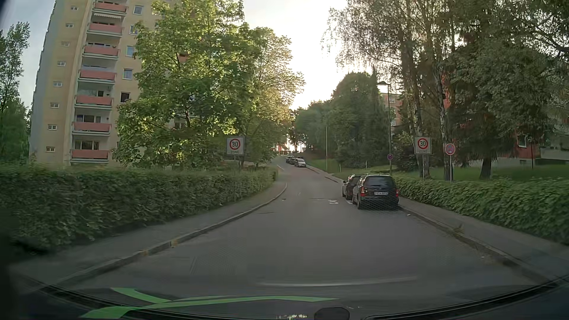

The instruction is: Follow the waypoints while adhering to traffic rules and regulations

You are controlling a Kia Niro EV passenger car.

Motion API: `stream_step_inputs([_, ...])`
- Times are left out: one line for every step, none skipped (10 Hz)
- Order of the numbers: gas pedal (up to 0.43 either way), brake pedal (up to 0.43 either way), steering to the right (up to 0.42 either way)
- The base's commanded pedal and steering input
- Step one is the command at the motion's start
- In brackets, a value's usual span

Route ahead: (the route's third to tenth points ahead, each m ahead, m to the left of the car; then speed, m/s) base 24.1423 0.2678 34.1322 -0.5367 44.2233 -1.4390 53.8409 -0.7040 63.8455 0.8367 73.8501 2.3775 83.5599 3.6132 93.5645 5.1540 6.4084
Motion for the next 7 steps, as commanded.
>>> stream_step_inputs([0.098,0.0,0.005])
stream_step_inputs([0.098,0.0,0.005])
stream_step_inputs([0.098,0.0,0.003])
stream_step_inputs([0.098,0.0,0.001])
stream_step_inputs([0.098,0.0,0.001])
stream_step_inputs([0.098,0.0,0.001])
stream_step_inputs([0.11,0.0,0.001])
